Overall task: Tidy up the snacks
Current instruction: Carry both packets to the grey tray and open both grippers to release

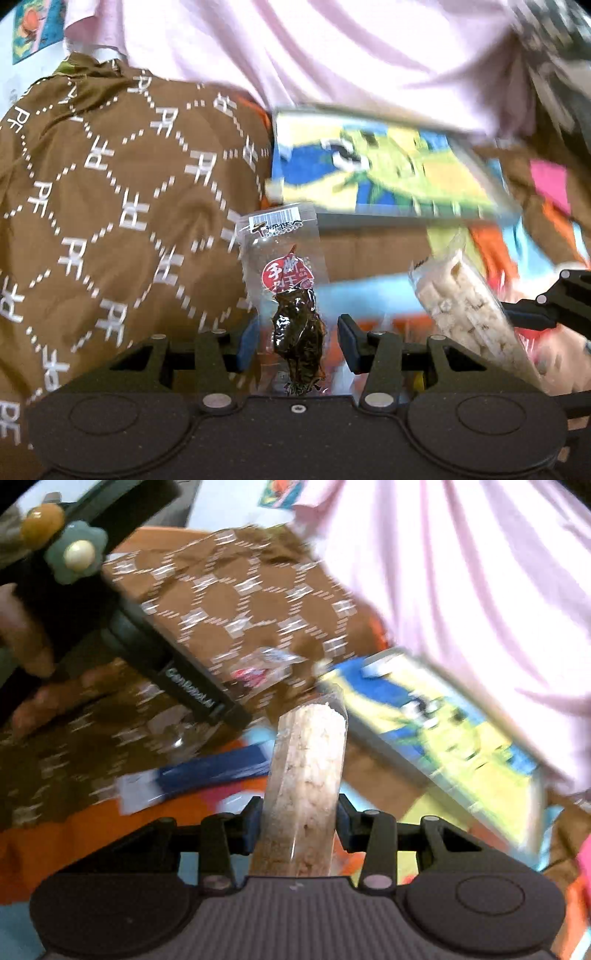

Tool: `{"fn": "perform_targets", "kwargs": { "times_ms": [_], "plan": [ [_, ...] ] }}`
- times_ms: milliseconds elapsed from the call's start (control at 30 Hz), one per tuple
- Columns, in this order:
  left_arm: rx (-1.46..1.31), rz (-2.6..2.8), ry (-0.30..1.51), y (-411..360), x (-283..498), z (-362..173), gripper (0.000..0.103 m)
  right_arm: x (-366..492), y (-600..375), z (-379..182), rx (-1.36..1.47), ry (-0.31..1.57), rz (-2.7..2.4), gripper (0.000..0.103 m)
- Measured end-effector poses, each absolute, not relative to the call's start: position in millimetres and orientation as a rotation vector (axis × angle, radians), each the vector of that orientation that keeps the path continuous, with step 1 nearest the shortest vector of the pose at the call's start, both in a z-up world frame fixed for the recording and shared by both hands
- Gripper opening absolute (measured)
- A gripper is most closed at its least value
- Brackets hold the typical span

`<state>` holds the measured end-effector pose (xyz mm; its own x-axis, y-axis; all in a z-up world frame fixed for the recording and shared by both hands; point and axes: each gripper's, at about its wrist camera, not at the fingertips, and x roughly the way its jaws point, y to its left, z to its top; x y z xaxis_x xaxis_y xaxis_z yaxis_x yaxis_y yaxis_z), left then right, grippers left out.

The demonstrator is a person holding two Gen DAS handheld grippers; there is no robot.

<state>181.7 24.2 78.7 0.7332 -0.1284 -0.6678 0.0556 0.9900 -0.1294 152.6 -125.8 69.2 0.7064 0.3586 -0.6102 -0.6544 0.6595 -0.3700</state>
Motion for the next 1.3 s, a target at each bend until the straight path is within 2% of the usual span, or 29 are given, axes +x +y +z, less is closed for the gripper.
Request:
{"fn": "perform_targets", "kwargs": {
  "times_ms": [267,467,833,1300],
  "plan": [
    [-0.225,-0.065,0.608,1,244,111,0.049,245,-162,108,-0.430,0.462,0.401,0.044],
    [-0.289,-0.018,0.533,-15,299,116,0.049,310,-186,118,-0.200,0.484,0.299,0.045],
    [-0.329,0.021,0.514,-39,360,88,0.049,378,-214,85,0.017,0.541,0.225,0.045],
    [-0.322,-0.002,0.574,-48,374,52,0.049,387,-218,51,0.076,0.614,0.251,0.045]
  ]
}}
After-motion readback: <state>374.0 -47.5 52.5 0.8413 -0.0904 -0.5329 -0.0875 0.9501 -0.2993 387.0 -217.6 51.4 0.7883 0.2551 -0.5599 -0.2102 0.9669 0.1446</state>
